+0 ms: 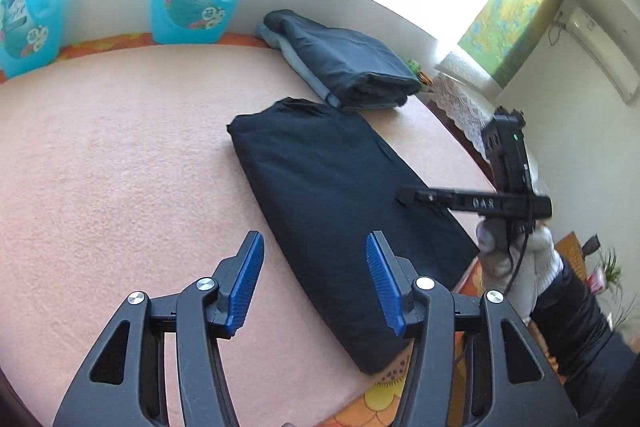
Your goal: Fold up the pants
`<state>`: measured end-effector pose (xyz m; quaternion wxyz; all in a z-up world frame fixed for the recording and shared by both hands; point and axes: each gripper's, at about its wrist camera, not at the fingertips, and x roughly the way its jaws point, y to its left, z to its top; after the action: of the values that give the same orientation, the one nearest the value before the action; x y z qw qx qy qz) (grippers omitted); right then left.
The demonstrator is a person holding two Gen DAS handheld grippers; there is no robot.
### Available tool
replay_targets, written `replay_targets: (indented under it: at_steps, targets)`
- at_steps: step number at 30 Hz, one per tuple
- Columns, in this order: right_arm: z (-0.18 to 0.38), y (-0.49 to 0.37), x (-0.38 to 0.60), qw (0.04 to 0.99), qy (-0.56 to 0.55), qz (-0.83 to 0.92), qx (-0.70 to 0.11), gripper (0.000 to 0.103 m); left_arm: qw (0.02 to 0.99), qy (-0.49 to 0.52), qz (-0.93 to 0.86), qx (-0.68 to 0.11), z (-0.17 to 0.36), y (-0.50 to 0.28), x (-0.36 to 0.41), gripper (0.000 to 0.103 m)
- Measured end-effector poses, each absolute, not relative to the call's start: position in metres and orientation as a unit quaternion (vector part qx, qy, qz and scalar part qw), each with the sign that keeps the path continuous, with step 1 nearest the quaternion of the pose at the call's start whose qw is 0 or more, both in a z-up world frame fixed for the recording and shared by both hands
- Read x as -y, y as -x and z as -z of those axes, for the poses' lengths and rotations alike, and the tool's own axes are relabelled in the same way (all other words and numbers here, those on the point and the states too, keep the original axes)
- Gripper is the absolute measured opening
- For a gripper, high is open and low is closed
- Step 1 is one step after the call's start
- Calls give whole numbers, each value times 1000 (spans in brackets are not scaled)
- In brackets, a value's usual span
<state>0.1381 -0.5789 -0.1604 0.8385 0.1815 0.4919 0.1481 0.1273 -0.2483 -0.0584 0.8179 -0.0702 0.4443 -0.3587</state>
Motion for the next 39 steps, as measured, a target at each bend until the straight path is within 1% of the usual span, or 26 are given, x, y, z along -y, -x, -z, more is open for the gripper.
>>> replay_targets:
  at_steps: [2, 4, 6, 9, 11, 12, 19, 20, 23, 26, 27, 28, 34, 39]
  targets:
    - [164, -139, 582, 834, -201, -158, -489, 57, 810, 97, 350, -460, 64, -150, 249, 52]
    - [165, -138, 584, 832, -214, -166, -485, 61, 794, 139, 343, -482, 75, -175, 250, 52]
    - [165, -138, 585, 830, -218, -172, -484, 62, 778, 173, 340, -500, 86, -192, 252, 52]
    - [166, -138, 586, 829, -220, -182, -480, 63, 765, 193, 342, -510, 97, -205, 259, 52]
    - [167, -137, 588, 827, -228, -188, -478, 63, 761, 195, 342, -515, 102, -210, 264, 52]
    - [167, -137, 588, 826, -229, -192, -477, 64, 762, 191, 340, -517, 105, -212, 266, 52]
    - [168, -135, 586, 831, -219, -205, -469, 64, 755, 163, 340, -536, 115, -217, 282, 52]
    - [168, -135, 586, 831, -219, -204, -468, 64, 755, 160, 338, -538, 117, -218, 284, 52]
    - [168, -133, 587, 836, -212, -198, -466, 57, 758, 152, 339, -535, 119, -217, 290, 52]
    - [169, -132, 589, 836, -219, -189, -466, 49, 767, 138, 337, -529, 117, -214, 293, 52]
    - [169, -133, 589, 835, -220, -185, -469, 44, 769, 133, 337, -526, 117, -214, 294, 52]
    - [169, -133, 588, 835, -220, -184, -469, 43, 772, 126, 336, -524, 117, -214, 295, 52]
    - [167, -133, 584, 841, -196, -185, -469, 41, 804, 39, 329, -495, 113, -199, 311, 53]
    - [168, -137, 587, 842, -194, -193, -465, 43, 807, 33, 327, -491, 114, -200, 313, 53]
